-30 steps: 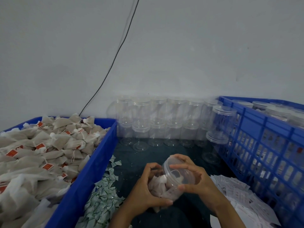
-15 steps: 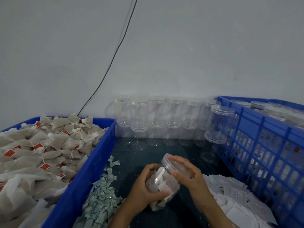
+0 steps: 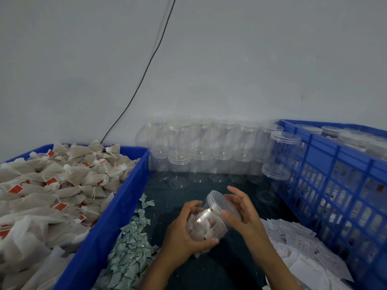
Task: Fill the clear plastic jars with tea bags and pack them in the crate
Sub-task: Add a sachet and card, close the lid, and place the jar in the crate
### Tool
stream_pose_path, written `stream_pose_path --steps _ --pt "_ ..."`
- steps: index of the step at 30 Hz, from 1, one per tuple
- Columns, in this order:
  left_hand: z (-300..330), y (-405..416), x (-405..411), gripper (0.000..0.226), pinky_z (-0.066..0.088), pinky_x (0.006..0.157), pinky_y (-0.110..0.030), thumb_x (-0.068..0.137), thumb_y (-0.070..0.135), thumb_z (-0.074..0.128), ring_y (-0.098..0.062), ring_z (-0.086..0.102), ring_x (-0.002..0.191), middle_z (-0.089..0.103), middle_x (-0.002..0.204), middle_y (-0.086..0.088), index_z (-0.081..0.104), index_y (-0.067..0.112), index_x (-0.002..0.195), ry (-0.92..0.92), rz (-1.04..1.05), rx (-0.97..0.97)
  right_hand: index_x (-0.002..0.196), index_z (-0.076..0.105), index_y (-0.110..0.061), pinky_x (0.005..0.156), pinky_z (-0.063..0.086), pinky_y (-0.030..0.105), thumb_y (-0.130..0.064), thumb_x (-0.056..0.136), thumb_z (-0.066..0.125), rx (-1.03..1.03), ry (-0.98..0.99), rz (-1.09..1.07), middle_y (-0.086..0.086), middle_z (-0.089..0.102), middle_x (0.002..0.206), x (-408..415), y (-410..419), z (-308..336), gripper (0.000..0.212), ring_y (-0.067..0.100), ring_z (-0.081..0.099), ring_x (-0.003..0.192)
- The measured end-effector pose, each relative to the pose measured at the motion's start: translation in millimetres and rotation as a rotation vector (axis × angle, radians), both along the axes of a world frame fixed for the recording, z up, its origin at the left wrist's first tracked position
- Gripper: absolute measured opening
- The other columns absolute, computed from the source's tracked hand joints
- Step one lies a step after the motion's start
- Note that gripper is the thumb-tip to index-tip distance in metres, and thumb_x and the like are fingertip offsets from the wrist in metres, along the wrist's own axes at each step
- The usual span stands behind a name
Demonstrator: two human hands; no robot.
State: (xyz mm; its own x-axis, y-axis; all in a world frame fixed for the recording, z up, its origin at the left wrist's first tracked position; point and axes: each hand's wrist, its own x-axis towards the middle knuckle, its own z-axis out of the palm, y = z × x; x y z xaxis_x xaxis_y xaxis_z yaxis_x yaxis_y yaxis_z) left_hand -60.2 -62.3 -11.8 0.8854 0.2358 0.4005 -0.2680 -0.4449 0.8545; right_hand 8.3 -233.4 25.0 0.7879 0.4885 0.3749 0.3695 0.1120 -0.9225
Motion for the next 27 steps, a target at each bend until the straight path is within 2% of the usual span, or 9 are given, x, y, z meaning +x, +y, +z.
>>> stream_pose_path --steps 4,9,11,13,16,19,22,25,27 --pt "0.1 -0.7 0.0 0.086 0.054 0.086 -0.024 0.049 0.051 0.089 0.001 0.061 0.106 0.057 0.119 0.026 0.043 0.052 0.122 -0.004 -0.010 0.037 0.133 0.039 -0.045 0.084 0.051 0.022 -0.053 0.076 0.073 -0.056 0.004 -0.021 -0.004 0.049 0.126 0.0 1.2 -2.3 0.066 0.002 0.055 0.112" --pt "-1.9 -0.3 -0.3 0.085 0.056 0.085 -0.028 0.049 0.053 0.088 0.001 0.061 0.104 0.057 0.118 0.027 0.042 0.054 0.120 -0.020 0.024 0.036 0.134 0.040 -0.041 0.082 0.049 0.012 -0.042 0.077 0.076 -0.022 -0.007 -0.007 -0.008 0.056 0.123 1.5 2.1 -4.7 0.067 -0.004 0.057 0.107" --pt "-1.4 -2.6 -0.2 0.085 0.055 0.086 -0.028 0.049 0.056 0.086 0.003 0.060 0.105 0.057 0.120 0.027 0.042 0.054 0.122 -0.029 0.036 0.071 0.129 0.042 -0.041 0.076 0.049 0.010 -0.054 0.069 0.078 -0.032 -0.002 -0.088 -0.005 0.055 0.118 0.7 6.1 -4.8 0.072 -0.007 0.058 0.099" --pt "-0.8 -4.2 -0.1 0.086 0.053 0.087 -0.025 0.050 0.056 0.086 0.005 0.058 0.108 0.056 0.121 0.028 0.041 0.054 0.123 -0.036 0.043 0.102 0.133 0.036 -0.045 0.080 0.051 0.015 -0.064 0.063 0.075 -0.036 0.028 -0.053 -0.007 0.050 0.124 2.4 5.0 -6.1 0.082 -0.009 0.055 0.104" --pt "-2.6 -2.8 -0.1 0.085 0.053 0.085 -0.022 0.050 0.053 0.087 0.006 0.059 0.106 0.056 0.120 0.030 0.040 0.056 0.121 -0.039 0.060 0.081 0.139 0.033 -0.047 0.096 0.049 0.029 -0.050 0.069 0.075 0.028 0.095 0.090 -0.012 0.050 0.134 5.2 -1.1 -5.7 0.081 0.002 0.051 0.123" --pt "-3.4 -3.4 -0.4 0.086 0.055 0.085 -0.025 0.050 0.055 0.087 0.005 0.060 0.104 0.056 0.120 0.030 0.040 0.054 0.122 -0.040 0.075 0.073 0.130 0.043 -0.040 0.082 0.052 0.020 -0.052 0.067 0.075 0.011 0.038 -0.005 -0.009 0.060 0.119 2.0 2.3 -6.3 0.072 0.000 0.060 0.107" --pt "-4.2 -4.8 0.1 0.088 0.055 0.086 -0.029 0.048 0.056 0.087 0.004 0.060 0.105 0.057 0.120 0.029 0.042 0.053 0.124 -0.044 0.088 0.088 0.127 0.040 -0.042 0.079 0.051 0.018 -0.063 0.066 0.067 0.004 0.033 -0.031 -0.004 0.051 0.123 -2.4 5.5 -7.6 0.071 -0.005 0.058 0.103" --pt "-6.5 -2.5 1.3 0.087 0.056 0.087 -0.033 0.048 0.051 0.089 0.002 0.061 0.105 0.058 0.120 0.026 0.044 0.052 0.123 -0.038 0.097 0.052 0.136 0.032 -0.045 0.090 0.048 0.021 -0.045 0.077 0.069 0.036 0.029 0.018 -0.013 0.048 0.132 -1.7 3.4 -7.1 0.070 -0.004 0.049 0.121" --pt "-7.2 -1.2 1.3 0.087 0.056 0.087 -0.033 0.048 0.050 0.089 0.002 0.061 0.105 0.058 0.120 0.026 0.044 0.052 0.123 -0.041 0.110 0.050 0.134 0.035 -0.041 0.085 0.050 0.018 -0.040 0.080 0.074 0.037 -0.033 -0.058 -0.007 0.057 0.120 -1.0 5.8 -7.3 0.066 0.001 0.057 0.111"
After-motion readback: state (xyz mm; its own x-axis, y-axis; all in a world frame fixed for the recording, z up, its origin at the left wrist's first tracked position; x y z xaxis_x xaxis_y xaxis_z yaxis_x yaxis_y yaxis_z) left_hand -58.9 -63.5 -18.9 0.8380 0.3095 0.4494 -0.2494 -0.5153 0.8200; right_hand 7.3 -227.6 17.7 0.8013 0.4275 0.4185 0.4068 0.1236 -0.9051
